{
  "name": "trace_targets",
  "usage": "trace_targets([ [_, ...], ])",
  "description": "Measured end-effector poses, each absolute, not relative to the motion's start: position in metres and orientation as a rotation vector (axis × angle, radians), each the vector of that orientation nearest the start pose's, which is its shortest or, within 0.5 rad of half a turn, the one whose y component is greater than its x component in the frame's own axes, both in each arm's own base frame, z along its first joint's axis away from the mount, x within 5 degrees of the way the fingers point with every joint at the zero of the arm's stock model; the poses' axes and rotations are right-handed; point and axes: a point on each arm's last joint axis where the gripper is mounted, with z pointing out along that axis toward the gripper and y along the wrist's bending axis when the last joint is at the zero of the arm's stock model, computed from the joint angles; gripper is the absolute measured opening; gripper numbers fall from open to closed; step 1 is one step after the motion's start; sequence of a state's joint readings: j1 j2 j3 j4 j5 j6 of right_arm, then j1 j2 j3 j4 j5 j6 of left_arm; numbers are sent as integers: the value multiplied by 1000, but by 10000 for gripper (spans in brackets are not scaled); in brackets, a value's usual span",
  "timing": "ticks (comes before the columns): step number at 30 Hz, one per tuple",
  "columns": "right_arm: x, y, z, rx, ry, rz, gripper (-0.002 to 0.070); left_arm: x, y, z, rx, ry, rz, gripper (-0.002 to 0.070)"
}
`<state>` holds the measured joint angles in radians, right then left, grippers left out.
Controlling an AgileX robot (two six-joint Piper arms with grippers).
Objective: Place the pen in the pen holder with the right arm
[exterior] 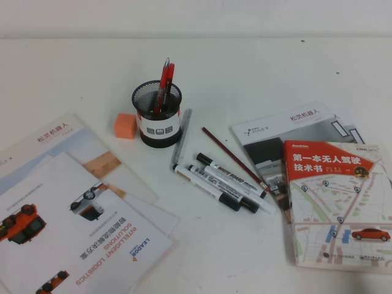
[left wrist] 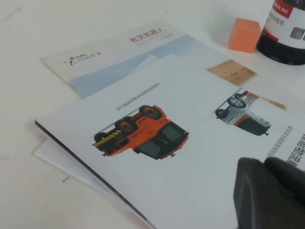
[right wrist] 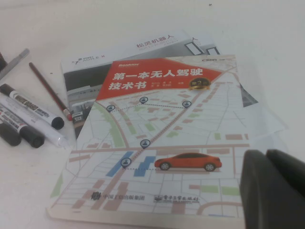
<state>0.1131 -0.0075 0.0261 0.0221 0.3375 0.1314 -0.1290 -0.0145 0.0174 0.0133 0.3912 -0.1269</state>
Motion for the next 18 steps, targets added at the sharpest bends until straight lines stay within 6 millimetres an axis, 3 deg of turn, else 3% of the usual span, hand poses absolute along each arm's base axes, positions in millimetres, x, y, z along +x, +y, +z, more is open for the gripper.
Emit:
trace_targets([
  [18, 53, 7, 174, 37, 1844, 201, -19, 51, -6, 173, 10, 1881, -163, -3],
])
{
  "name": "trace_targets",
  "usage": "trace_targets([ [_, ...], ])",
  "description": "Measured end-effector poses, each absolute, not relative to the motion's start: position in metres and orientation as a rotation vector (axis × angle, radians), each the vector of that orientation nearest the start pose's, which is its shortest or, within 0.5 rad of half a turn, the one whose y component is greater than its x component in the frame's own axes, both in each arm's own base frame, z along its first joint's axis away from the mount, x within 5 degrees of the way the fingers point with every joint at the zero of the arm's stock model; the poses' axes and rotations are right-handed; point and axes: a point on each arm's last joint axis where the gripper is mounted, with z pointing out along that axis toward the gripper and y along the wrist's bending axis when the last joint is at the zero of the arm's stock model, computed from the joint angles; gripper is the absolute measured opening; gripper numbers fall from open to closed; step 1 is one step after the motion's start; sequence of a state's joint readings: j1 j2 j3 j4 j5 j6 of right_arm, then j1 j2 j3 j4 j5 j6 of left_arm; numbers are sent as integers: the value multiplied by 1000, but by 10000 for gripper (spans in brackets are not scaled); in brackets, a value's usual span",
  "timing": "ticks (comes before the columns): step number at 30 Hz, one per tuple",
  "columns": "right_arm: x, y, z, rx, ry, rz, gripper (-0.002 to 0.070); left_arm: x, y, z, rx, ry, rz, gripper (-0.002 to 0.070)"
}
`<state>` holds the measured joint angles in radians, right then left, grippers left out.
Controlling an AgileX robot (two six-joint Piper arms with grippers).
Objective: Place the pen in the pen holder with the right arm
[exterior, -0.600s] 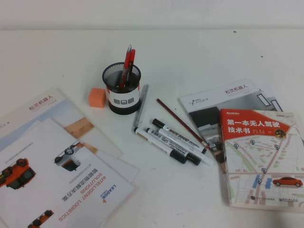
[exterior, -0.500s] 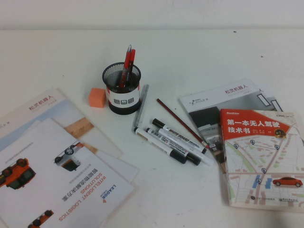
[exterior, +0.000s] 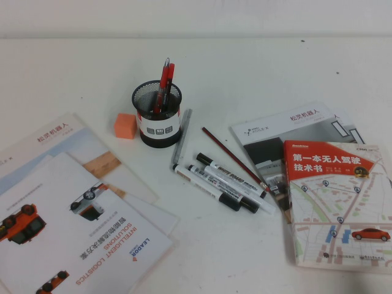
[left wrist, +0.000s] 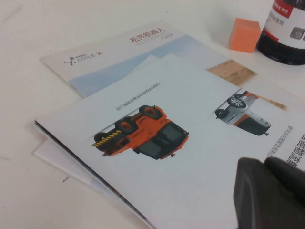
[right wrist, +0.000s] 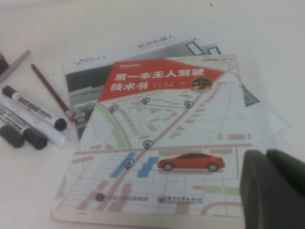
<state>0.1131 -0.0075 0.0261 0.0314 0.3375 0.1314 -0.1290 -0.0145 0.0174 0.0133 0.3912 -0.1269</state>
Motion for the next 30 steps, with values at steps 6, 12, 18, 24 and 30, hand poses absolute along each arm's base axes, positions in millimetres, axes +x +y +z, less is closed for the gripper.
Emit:
trace_targets([
  [6, 54, 10, 178, 99, 1805, 294, -19, 51, -6, 173, 10, 1881, -163, -2],
  [12, 55, 12, 188, 222, 1697, 450, -19, 51, -6, 173, 10, 1881, -163, -2],
  [18, 55, 17, 195, 603, 1574, 909, -19, 51, -6, 173, 10, 1881, -163, -2],
  [24, 55, 16, 198, 663, 1533, 972, -19, 51, -6, 173, 10, 1881, -163, -3],
  [30, 54, 20, 195, 515, 1608, 878, -19, 51, -6, 173, 10, 1881, -163, -3],
])
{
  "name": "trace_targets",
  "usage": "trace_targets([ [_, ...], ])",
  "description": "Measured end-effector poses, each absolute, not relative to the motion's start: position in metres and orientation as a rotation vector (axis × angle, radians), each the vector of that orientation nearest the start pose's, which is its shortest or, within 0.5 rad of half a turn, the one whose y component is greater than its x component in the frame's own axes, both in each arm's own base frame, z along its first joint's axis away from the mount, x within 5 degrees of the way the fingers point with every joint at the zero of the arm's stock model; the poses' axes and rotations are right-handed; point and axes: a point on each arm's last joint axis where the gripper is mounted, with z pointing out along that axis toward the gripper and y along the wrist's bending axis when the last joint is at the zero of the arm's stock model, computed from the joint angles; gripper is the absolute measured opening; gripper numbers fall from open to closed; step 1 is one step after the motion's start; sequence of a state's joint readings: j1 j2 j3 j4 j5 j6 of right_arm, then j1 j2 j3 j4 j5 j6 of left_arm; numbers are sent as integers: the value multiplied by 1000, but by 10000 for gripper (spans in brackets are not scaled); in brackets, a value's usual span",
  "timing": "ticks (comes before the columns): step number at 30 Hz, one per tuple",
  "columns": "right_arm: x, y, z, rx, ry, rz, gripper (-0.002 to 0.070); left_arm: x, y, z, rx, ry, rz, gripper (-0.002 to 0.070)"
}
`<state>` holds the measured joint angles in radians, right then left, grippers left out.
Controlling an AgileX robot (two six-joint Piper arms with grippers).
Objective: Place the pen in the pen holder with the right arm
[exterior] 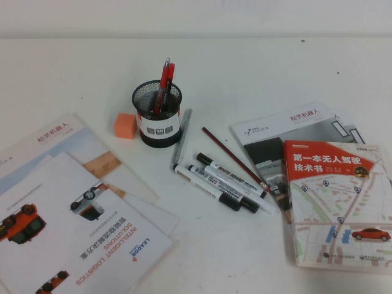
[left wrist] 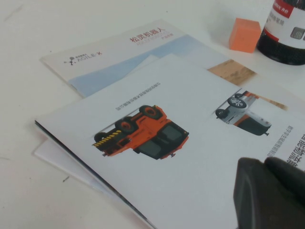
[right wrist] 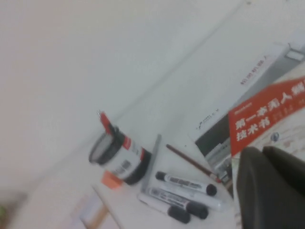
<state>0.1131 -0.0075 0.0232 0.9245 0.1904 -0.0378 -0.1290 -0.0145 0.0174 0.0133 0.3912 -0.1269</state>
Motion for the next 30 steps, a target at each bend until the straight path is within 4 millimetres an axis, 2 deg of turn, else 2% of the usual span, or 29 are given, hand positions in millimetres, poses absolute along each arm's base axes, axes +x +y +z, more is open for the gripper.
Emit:
trace_targets([
  [2, 52, 22, 207, 362, 1623, 791, -19, 51, -6, 173, 10, 1881, -163, -2],
  [6, 55, 29, 253, 94, 1707, 623, -19, 51, -6, 173, 10, 1881, -163, -2],
  [8, 65, 33, 269, -18, 1821, 556, -19, 51, -6, 173, 10, 1881, -163, -2],
  [11, 90, 39, 285, -172, 2063, 482, -19, 51, -6, 173, 10, 1881, -163, -2],
  [16, 136, 39, 285, -400, 2487, 322, -19, 51, -6, 173, 10, 1881, -163, -2],
  [20, 180, 44, 280, -501, 2690, 286, -20, 51, -6, 173, 10, 1881, -163, -2],
  [26, 239, 84, 278, -815, 2870, 208, -20, 51, -6, 173, 10, 1881, -163, -3],
  [30, 279, 115, 269, -939, 2892, 184, -20, 51, -6, 173, 10, 1881, -163, -2],
])
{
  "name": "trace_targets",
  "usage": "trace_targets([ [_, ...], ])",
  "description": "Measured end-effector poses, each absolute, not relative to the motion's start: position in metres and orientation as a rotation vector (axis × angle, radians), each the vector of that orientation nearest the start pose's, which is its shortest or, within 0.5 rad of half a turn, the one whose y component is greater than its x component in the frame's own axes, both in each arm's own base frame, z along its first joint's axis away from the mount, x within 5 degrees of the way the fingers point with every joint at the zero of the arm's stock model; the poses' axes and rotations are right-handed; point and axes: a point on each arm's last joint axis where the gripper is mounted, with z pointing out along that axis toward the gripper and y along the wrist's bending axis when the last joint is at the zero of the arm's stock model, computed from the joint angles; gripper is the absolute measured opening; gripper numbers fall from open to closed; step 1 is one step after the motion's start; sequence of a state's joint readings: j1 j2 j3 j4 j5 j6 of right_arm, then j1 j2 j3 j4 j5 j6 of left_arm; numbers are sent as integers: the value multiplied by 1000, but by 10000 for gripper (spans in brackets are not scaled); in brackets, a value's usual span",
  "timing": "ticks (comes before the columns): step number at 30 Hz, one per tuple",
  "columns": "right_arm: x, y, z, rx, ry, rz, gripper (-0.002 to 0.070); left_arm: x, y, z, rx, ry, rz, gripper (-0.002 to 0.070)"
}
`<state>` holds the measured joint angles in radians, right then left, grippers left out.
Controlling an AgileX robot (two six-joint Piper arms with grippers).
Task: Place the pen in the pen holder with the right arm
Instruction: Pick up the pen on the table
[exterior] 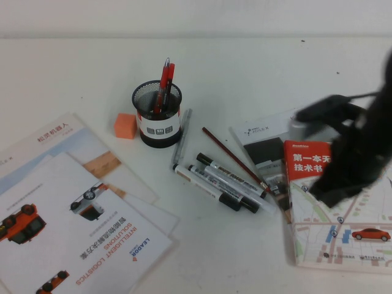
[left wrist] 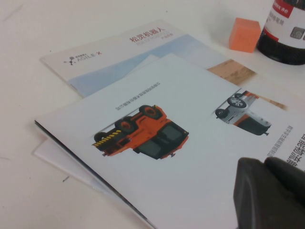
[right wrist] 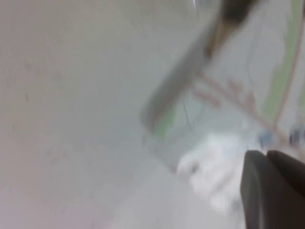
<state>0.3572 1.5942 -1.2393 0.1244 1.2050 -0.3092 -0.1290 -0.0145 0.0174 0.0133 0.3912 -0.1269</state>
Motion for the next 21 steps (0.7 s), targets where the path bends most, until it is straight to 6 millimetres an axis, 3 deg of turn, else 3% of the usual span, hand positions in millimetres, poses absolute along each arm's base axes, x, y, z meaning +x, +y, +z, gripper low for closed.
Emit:
trace_targets([
  [4, 308, 152, 264, -1048, 2844, 170, -20, 51, -6, 173, 10, 1881, -163, -2],
  [9, 324, 195, 267, -1143, 2763, 153, 1, 51, -6, 173, 10, 1881, -163, -2],
  [16, 336, 256, 254, -1283, 2675, 168, 169, 51, -6, 173, 10, 1881, -163, -2],
  [21, 352, 282, 233, -1320, 2661, 171, 263, 51, -6, 173, 10, 1881, -163, -2],
])
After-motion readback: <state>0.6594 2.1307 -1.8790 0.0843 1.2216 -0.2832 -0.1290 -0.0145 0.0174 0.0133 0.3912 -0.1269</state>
